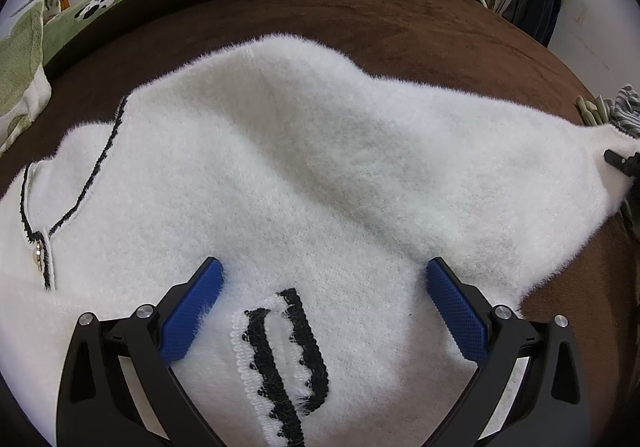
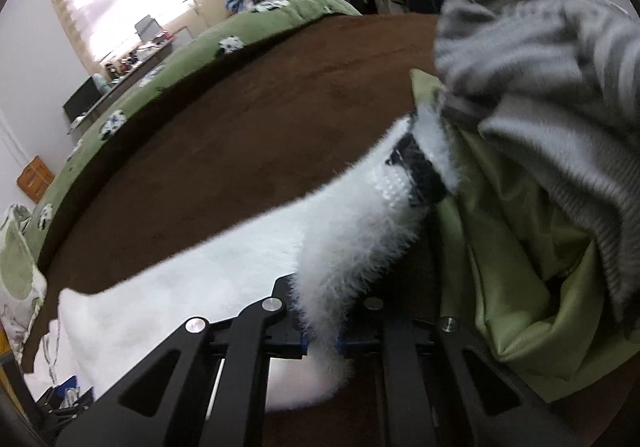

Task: Fold large clothes
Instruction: 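Grasp the cuff of the other sleeve with the right gripper, then lift the sleeve with the right gripper and fold it across the cardigan body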

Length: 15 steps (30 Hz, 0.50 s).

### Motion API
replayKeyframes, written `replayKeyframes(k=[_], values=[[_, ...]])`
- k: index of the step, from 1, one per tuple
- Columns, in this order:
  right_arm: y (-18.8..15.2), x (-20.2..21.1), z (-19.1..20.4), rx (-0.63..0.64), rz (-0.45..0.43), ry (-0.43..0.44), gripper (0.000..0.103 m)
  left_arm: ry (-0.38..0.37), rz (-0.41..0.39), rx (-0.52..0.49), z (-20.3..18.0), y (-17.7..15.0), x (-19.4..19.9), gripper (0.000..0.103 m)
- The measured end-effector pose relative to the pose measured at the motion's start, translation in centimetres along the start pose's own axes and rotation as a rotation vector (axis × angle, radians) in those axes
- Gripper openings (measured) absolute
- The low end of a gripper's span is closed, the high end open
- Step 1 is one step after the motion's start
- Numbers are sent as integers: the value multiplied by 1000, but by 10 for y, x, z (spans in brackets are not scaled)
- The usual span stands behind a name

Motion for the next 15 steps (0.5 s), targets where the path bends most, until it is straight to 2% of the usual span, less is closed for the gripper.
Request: replayKeyframes(k=[4,10,15], values=[[9,27,31,81,-17,24,10,11,-1,-1,0,0,1,98],[23,82,103,242,-81,94,10,21,33,38,1,6,9,97],[18,108,160,330,-107,148,10,26,16,52,9,14,39,97]])
Point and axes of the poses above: each gripper's, at about its wrist camera, not at the fingertips, and x roughly against the way its jaws point, z to its left, y to its top, the point moved 8 cm from there along -x, roughly the way its jaws point, and after that the axes turned 5 degrees about z, right-handed, at the moved point
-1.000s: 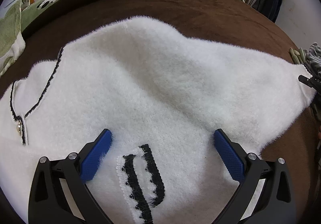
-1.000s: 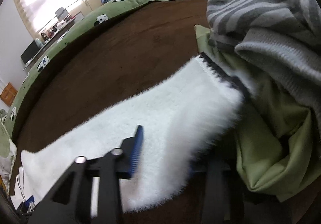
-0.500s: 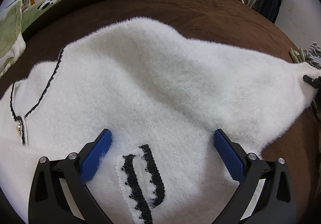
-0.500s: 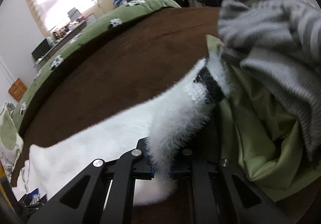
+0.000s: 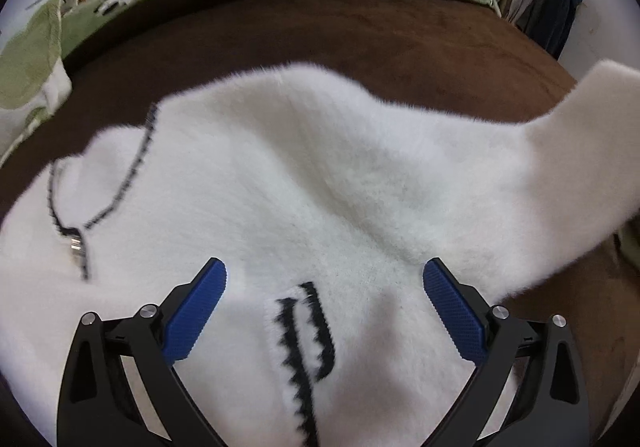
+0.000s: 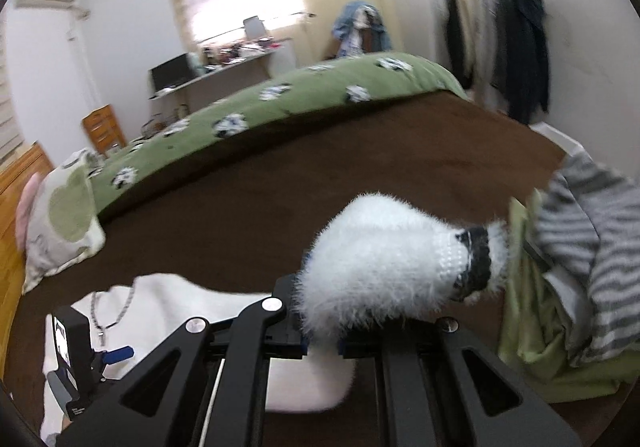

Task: Fold large clothes
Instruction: 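Lift the sleeve with the right gripper and fold it across the cardigan body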

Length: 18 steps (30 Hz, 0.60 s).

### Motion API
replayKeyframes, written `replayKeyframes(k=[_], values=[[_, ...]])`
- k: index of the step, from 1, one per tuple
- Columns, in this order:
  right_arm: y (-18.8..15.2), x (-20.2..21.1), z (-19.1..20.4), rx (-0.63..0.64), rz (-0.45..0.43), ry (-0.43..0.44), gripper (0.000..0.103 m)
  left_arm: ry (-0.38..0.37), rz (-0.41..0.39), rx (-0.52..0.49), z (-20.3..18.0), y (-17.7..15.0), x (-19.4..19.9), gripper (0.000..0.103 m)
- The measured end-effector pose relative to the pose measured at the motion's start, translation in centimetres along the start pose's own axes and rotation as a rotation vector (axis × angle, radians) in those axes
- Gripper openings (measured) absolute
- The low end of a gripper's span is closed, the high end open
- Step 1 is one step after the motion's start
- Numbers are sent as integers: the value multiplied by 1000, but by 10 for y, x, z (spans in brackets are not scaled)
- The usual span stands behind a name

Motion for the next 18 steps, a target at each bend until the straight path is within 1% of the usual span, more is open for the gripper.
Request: replayKeyframes(k=[3,5,7,9,10,12,14,16,18], values=[[4,2,40,29,7,61,10,9,-24,12,16,1,34,97],[5,5,74,70,7,98,10,38,-47,16,33,-1,57,97],[4,8,106,103,8,139,10,59,-68,38,54,-5,78,97],[0,10,146,140,19,190,10,75,-80,77,83,-14,99,97],[-3,9,164,158,28,209,10,83,-82,96,95,-21,107,97],[-11,7,195,189,47,231,10,128,-83,125,125,-38,123,97],[-21,3,233,216,74,262,10,196,-93,138,152,-56,138,97],[-33,-2,266,231,98,290,10,242,-102,155,178,-74,150,97],[-48,-2,295,265,104,284,10,279,-110,175,200,-95,162,97]])
Point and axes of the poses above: each gripper's, at about its wrist camera, not at the fingertips, and x roughly against the way its jaws point, z to its left, y to its top, the point moved 8 cm from there along -x, roughly the way its jaws point, and after that the axes turned 5 degrees about z, right-handed, at the moved point
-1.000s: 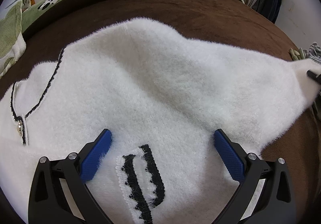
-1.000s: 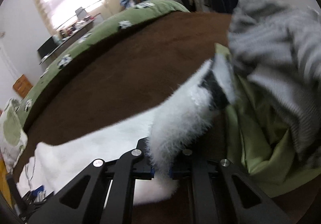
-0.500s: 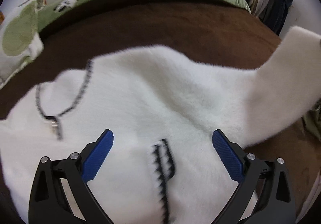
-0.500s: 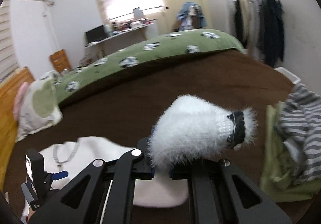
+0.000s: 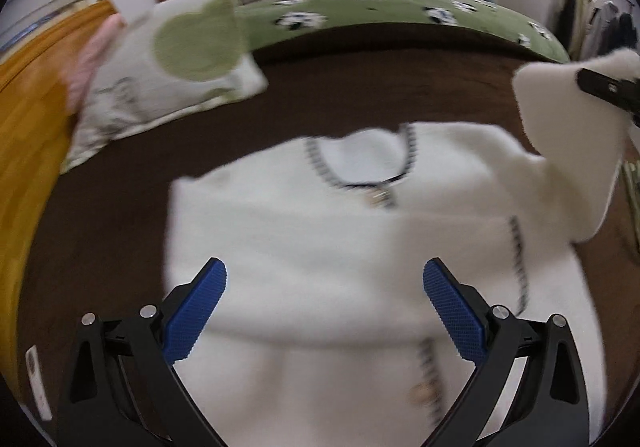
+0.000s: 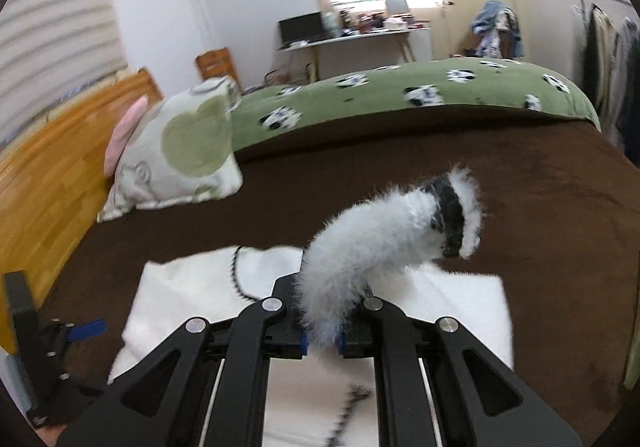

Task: Fold large clothes
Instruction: 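Lift the sleeve with the right gripper and fold it across the cardigan body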

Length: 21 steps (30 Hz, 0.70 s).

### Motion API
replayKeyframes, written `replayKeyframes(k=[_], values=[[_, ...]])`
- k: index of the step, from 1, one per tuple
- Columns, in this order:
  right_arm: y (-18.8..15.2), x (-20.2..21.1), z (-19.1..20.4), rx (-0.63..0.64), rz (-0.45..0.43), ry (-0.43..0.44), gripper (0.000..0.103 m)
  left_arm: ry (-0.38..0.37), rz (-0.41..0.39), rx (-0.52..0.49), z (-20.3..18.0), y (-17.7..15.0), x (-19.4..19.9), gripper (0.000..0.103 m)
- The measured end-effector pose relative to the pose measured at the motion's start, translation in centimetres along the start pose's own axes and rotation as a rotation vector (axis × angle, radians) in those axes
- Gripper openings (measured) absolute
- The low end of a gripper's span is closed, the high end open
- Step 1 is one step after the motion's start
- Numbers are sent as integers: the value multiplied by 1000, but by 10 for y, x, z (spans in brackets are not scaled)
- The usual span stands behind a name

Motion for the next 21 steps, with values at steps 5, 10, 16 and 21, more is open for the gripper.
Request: replayKeyframes(k=[5,10,16,21], values=[[-26,-34,71,89,52,10,10,43,50,67,57,-48,8,97],[-60,-68,122,161,117,30,10,67,69,95,93,-87,11,97],[-99,-110,165,232,198,30,10,38,76,175,111,-116,2,97],[-136,-136,174,261,282,31,11,25,101,215,120,-136,-10,97]])
Point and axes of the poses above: each gripper's, at about its wrist camera, not at the fingertips, and x roughly against the way its jaws point, z to its left, y to its top, the point moved 8 cm from there along -x, roughly the way its jaws point, and after that the axes turned 5 degrees about z, right-handed, at the moved point
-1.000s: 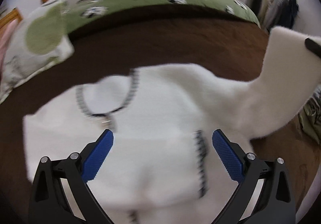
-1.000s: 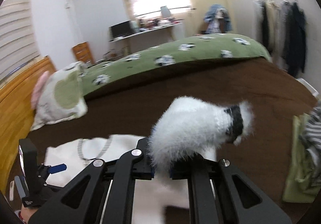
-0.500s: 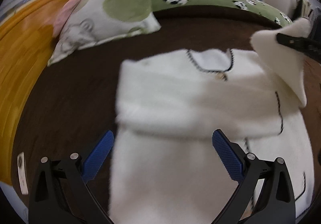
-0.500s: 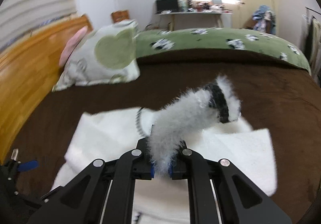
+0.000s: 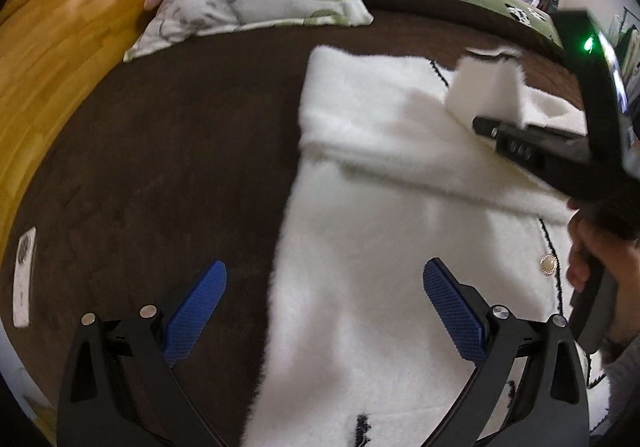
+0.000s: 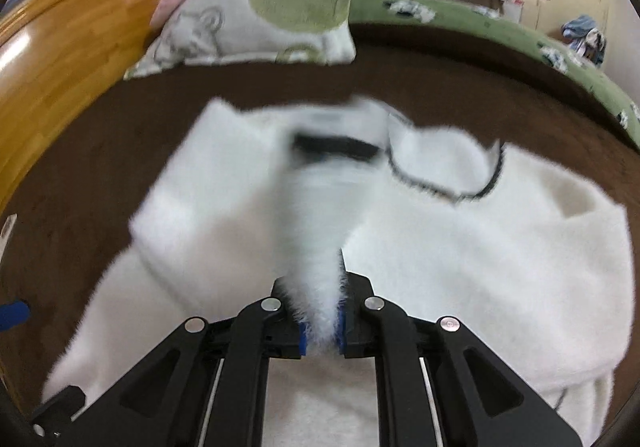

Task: Fold large clothes
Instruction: 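Lift the sleeve with the right gripper and fold it across the cardigan body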

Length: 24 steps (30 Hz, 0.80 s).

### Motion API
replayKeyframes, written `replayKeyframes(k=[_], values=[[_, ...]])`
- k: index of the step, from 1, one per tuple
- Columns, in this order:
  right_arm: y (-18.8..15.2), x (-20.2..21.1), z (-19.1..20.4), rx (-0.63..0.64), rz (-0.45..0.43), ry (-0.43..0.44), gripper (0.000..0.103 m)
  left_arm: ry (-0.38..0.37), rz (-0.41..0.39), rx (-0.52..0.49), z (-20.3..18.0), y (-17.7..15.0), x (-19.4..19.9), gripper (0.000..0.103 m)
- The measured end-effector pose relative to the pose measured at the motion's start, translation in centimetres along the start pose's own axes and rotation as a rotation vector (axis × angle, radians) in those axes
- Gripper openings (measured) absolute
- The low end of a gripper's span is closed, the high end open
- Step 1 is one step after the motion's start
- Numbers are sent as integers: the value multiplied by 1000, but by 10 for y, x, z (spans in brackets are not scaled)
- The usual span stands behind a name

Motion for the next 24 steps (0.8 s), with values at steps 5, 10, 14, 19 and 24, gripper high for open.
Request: replayKeyframes(k=[5,10,14,19,24], values=[[-13,-15,-1,-30,31,36,15,-2,11,7,7,-6,-9,97],[-15,-13,1,-26,37,62,26,-21,2,44,12,-4,-8,97],[-14,3,6,-21,39,103,63,-31,-12,43,10,0,-2,97],[-7,56,-14,-12,-59,90,82,-70,-41,34,0,10,16,97],[-2,95,-85,-110,-102,43,83,-132,-66,-10,-34,29,27,97]])
Point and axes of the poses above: each gripper's, at about its wrist camera, not at the fingertips, and x roughly against the way its jaws point, z to its left, y to its top, the point moved 8 cm from there along -x, roughly the way its jaws point, and after that the axes turned 5 degrees about z, right-handed, at the moved point
